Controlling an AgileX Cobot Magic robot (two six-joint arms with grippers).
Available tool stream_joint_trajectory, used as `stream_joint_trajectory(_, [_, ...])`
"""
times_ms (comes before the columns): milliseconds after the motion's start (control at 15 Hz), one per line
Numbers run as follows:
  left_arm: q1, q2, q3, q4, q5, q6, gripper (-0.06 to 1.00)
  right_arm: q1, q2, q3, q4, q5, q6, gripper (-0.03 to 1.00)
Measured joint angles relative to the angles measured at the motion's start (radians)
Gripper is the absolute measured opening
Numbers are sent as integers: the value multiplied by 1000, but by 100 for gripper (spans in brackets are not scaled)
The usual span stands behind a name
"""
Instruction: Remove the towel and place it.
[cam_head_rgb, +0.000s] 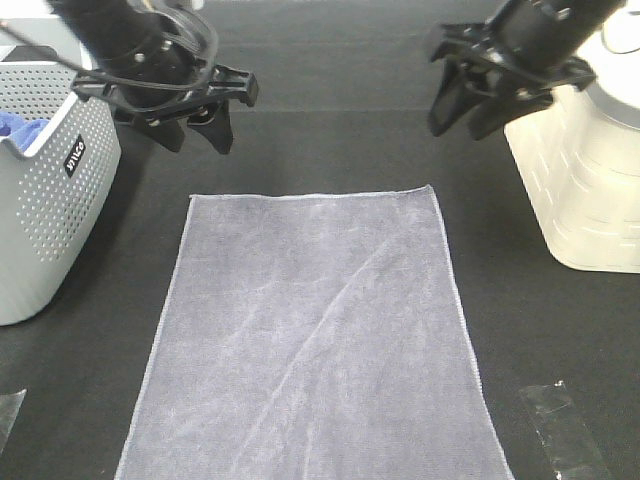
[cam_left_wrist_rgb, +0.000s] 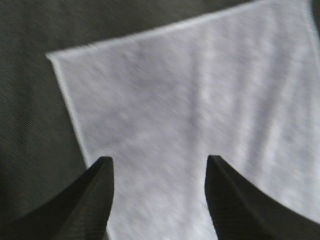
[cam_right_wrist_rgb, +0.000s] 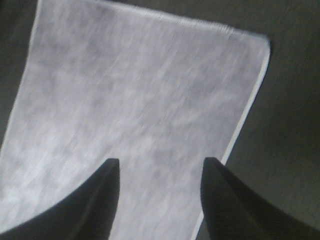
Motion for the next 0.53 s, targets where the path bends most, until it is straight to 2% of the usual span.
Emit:
stream_joint_trajectory(200, [45, 145, -153, 65, 75, -61, 53, 0, 132, -58, -14, -105, 0, 48])
stream_joint_trajectory(533, [94, 318, -280, 70, 78, -71, 53, 0, 302, -94, -132, -278, 1, 48])
